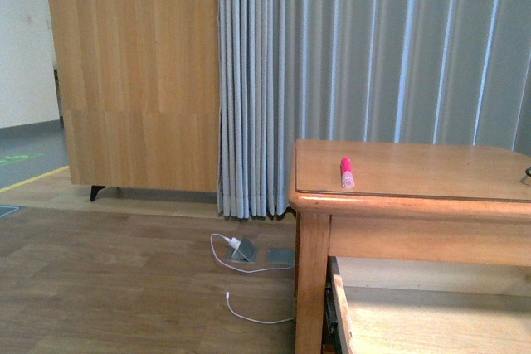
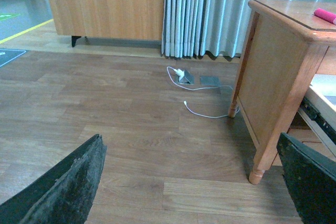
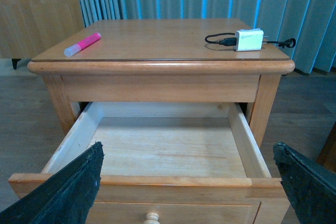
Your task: Place pink marker in drawer with both arms
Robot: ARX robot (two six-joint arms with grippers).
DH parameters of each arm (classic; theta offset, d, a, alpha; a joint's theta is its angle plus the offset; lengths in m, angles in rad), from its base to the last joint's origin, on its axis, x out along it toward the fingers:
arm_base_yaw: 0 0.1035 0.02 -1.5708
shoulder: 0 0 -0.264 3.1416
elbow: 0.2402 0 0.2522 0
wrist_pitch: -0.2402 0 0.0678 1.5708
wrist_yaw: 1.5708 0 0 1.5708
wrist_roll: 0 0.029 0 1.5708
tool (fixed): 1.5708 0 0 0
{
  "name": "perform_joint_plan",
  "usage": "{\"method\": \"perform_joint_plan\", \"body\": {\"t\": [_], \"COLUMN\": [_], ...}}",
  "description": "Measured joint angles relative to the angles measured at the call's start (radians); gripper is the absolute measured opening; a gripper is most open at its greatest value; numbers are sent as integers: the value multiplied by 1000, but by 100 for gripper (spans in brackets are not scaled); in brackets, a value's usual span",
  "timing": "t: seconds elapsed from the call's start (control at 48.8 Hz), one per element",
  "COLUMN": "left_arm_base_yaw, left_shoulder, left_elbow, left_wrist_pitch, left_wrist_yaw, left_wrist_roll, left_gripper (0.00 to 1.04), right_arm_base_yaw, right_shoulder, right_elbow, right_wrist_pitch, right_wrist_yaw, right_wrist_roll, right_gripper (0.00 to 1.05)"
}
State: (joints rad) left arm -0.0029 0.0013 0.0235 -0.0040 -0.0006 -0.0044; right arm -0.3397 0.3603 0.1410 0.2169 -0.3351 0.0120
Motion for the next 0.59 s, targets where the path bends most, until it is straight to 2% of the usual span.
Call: {"method": "perform_joint_plan", "body": {"t": [0.246,0.266,0.328,0.389,0.594], "left_arm_base_yaw": [0,-3,-62,-119,-233], "left_shoulder": [0,3,62,190,676], "left_elbow": [0,1,9,24,200], "left_wrist_pitch": [0,-2,-1,84,470], "left_wrist_yaw": [0,-14,-172,-280,-263], "left_wrist_roll": [0,-3,-31,-41,-14], "left_gripper": [99,99,99,99,99], "right_arm_base_yaw": [0,0,0,0,0], "right_shoulder": [0,0,0,0,0], "right_elbow": [0,0,0,0,0], "right_wrist_pitch": [0,0,0,0,0], "right_wrist_yaw": [0,0,0,1,1], "right_wrist_roll": [-2,-2,-2,-2,-5], "right_gripper": [96,96,96,96,96]}}
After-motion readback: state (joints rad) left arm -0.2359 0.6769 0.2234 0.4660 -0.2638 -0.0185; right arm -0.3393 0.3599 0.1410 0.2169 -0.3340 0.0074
